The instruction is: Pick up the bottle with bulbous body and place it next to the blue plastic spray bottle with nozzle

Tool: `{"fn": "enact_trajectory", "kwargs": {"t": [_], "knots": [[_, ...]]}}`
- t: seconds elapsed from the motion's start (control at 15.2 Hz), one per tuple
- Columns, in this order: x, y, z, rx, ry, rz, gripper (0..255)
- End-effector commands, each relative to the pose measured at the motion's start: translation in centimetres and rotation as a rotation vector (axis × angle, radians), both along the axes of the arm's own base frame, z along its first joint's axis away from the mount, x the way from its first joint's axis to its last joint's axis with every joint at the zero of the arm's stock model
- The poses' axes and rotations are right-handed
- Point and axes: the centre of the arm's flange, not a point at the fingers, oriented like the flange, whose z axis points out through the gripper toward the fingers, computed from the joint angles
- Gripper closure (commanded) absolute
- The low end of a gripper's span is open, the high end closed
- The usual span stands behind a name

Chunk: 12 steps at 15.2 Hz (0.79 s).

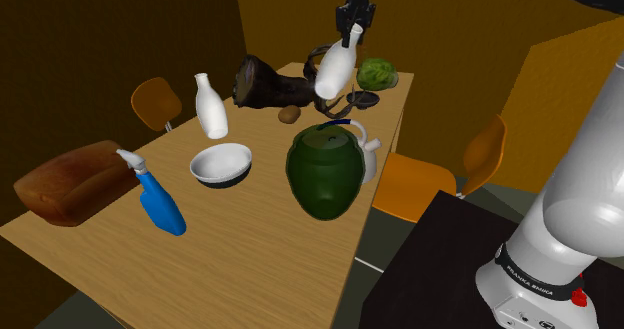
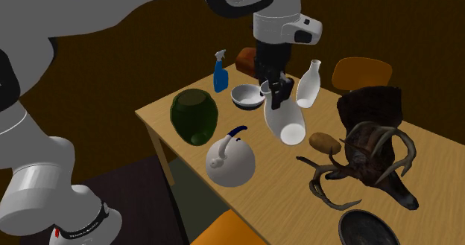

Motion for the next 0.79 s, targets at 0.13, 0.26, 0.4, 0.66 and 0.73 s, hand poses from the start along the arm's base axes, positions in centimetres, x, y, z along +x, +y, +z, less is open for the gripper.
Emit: {"fn": "enact_trajectory", "kwargs": {"t": [0.13,0.26,0.4,0.66,0.73], "knots": [[0.0,-0.1,2.0,0.000,0.000,0.000,255],[-0.2,2.6,2.0,0.000,0.000,0.000,255],[-0.4,5.2,2.0,0.000,0.000,0.000,255],[-0.8,10.5,2.0,0.000,0.000,0.000,255],[-0.9,11.8,2.0,0.000,0.000,0.000,255]]}}
